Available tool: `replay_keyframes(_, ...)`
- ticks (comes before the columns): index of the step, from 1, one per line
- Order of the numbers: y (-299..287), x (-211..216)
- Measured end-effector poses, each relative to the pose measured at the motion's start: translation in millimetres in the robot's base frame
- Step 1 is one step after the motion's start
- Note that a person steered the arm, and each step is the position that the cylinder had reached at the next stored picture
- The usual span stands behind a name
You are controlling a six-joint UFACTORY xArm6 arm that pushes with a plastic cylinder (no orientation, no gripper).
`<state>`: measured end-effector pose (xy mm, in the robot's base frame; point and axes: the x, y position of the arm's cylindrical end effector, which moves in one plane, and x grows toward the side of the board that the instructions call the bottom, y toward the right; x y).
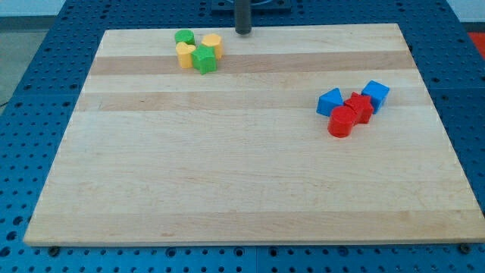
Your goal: Point your arm at the top right side of the board
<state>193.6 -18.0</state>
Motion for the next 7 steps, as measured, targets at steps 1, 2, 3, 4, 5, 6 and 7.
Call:
replay_keyframes(1, 0.0, -0.1)
replay_keyframes(2, 0.0, -0.1)
replay_keyframes(3, 27.6, -0.1)
replay_keyframes(4, 60.1, 0.2)
replay_keyframes(5, 68.8, 3.9)
replay_keyframes(6, 68.8, 5.5)
replay_keyframes(7, 68.7, 10.4)
